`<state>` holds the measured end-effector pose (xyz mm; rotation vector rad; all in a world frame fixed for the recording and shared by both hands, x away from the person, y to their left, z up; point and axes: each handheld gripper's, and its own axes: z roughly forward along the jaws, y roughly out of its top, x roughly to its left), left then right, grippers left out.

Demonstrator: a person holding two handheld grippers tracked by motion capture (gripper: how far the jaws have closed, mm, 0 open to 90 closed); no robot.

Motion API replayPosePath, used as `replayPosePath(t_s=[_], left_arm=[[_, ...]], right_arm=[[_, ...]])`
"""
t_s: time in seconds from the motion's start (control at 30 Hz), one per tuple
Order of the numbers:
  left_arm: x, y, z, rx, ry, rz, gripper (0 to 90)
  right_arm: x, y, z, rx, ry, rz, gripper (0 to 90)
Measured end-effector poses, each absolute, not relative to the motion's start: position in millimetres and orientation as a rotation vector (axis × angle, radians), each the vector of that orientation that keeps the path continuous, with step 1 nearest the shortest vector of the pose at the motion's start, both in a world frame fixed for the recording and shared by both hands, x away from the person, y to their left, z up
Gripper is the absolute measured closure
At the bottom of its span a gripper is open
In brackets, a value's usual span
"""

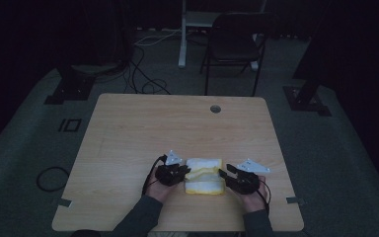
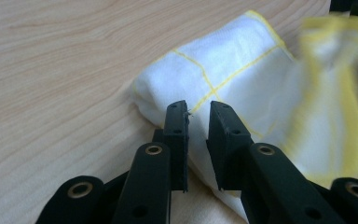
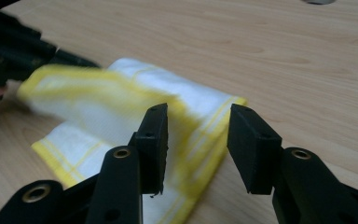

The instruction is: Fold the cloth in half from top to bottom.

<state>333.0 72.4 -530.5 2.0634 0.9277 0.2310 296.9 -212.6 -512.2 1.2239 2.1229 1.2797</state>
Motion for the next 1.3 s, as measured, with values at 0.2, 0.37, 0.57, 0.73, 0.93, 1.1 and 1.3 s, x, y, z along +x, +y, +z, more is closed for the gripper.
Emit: replayPosePath(t_s=[0.2,0.37,0.57,0.73,0.93,1.1,1.3], left_arm=[[327.3,73.4,-531.5,2.063,0.922,0.236,77.9],[322.9,76.0,-529.6,2.062,0.908,0.254,77.6],[318.9,83.8,-524.0,2.055,0.894,0.301,76.6],[318.5,95.2,-524.0,2.051,0.91,0.334,76.4],[320.1,111.5,-528.9,2.053,0.952,0.348,75.7],[322.6,126.4,-531.0,2.045,1.0,0.369,75.6],[325.8,136.6,-531.1,2.032,1.036,0.393,74.6]], right_arm=[[298.2,-221.6,-509.8,1.265,2.076,1.298,57.1],[299.5,-224.4,-511.0,1.275,2.071,1.293,57.1],[303.8,-229.6,-515.2,1.305,2.066,1.272,57.0],[310.4,-235.8,-522.4,1.323,2.062,1.2,57.0],[317.6,-243.8,-530.3,1.356,2.058,1.146,56.8],[323.0,-250.9,-537.2,1.401,2.054,1.122,56.8],[326.6,-256.3,-540.2,1.421,2.047,1.106,56.8]])
